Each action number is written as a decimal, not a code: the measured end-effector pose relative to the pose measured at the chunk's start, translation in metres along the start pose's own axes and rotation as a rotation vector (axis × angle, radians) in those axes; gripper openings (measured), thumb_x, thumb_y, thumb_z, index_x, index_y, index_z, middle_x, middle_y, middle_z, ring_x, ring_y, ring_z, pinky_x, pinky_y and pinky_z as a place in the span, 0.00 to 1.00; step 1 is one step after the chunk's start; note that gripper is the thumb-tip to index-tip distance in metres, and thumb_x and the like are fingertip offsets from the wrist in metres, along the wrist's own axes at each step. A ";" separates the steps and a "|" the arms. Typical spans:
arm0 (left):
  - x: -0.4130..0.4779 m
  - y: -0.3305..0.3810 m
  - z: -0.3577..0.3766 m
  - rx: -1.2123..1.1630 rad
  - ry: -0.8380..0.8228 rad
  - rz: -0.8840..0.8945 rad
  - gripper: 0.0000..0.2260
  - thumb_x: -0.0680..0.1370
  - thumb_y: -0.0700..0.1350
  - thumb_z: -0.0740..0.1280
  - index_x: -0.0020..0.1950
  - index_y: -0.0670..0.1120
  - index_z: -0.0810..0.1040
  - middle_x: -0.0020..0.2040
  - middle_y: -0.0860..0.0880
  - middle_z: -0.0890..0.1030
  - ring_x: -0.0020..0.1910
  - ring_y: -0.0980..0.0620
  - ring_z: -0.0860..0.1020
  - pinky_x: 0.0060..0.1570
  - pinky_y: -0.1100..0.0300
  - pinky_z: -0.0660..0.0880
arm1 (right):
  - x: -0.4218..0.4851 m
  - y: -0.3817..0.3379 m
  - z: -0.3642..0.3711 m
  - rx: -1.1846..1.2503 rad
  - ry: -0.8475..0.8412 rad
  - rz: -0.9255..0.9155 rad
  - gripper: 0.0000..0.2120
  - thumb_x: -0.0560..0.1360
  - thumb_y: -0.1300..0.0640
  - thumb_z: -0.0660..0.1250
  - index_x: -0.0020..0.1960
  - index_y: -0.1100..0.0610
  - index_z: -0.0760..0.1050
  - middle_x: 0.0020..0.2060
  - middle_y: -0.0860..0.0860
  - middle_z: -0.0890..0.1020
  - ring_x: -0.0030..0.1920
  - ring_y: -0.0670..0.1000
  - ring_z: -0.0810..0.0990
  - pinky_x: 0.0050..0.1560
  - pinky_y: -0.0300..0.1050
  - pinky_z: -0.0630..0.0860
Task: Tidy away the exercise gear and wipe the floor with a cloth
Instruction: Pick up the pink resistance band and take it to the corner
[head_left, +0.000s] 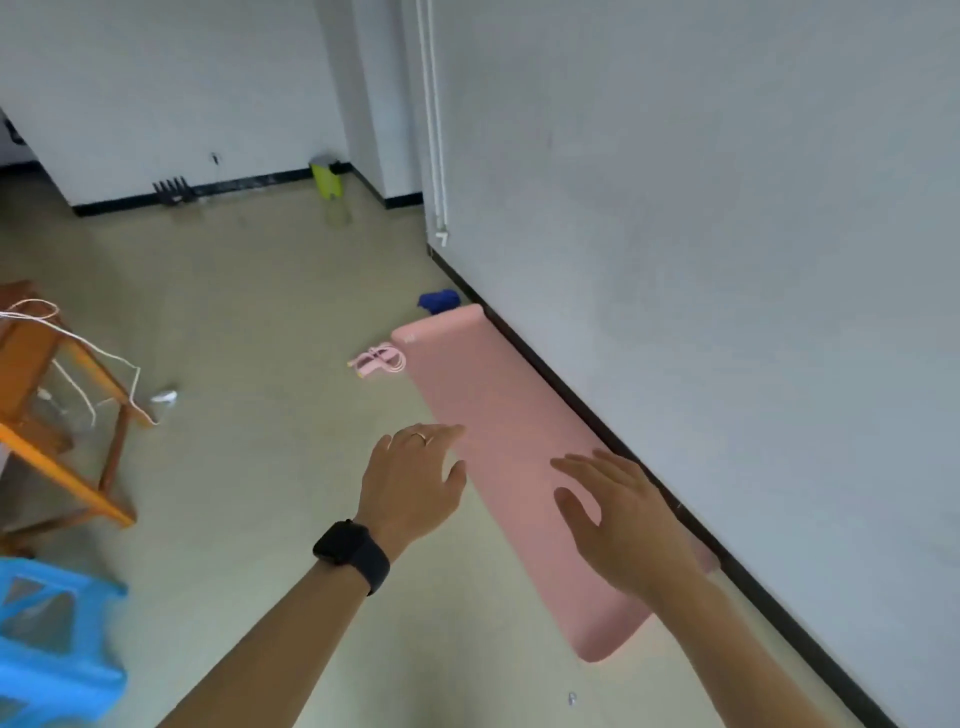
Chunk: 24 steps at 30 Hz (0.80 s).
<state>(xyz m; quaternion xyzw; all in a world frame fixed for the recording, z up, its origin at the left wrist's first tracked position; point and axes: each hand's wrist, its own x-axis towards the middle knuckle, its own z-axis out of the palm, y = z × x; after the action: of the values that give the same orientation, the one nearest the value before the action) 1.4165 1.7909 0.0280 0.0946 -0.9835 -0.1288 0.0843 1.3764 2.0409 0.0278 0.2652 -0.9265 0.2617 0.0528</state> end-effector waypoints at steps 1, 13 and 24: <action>0.010 -0.028 -0.007 0.007 0.001 -0.029 0.21 0.81 0.53 0.60 0.75 0.56 0.69 0.72 0.55 0.73 0.73 0.53 0.67 0.72 0.51 0.63 | 0.022 -0.013 0.015 0.004 -0.027 -0.015 0.18 0.81 0.44 0.60 0.69 0.43 0.76 0.65 0.40 0.79 0.72 0.50 0.71 0.71 0.55 0.70; 0.175 -0.253 -0.035 0.027 -0.053 -0.212 0.22 0.81 0.54 0.59 0.76 0.57 0.67 0.73 0.57 0.71 0.73 0.55 0.66 0.72 0.53 0.62 | 0.269 -0.099 0.133 0.026 -0.145 -0.054 0.18 0.81 0.45 0.62 0.70 0.42 0.74 0.67 0.38 0.77 0.74 0.48 0.68 0.73 0.51 0.67; 0.388 -0.397 -0.026 0.072 -0.091 -0.332 0.22 0.81 0.54 0.59 0.76 0.57 0.66 0.73 0.57 0.71 0.73 0.54 0.67 0.72 0.54 0.63 | 0.531 -0.106 0.241 0.090 -0.340 -0.063 0.21 0.82 0.44 0.58 0.75 0.40 0.66 0.69 0.36 0.73 0.76 0.44 0.61 0.73 0.42 0.63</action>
<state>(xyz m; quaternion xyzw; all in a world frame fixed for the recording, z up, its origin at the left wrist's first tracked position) 1.1113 1.3277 0.0007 0.2528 -0.9612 -0.1096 0.0137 0.9877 1.5944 -0.0051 0.3369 -0.9006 0.2525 -0.1083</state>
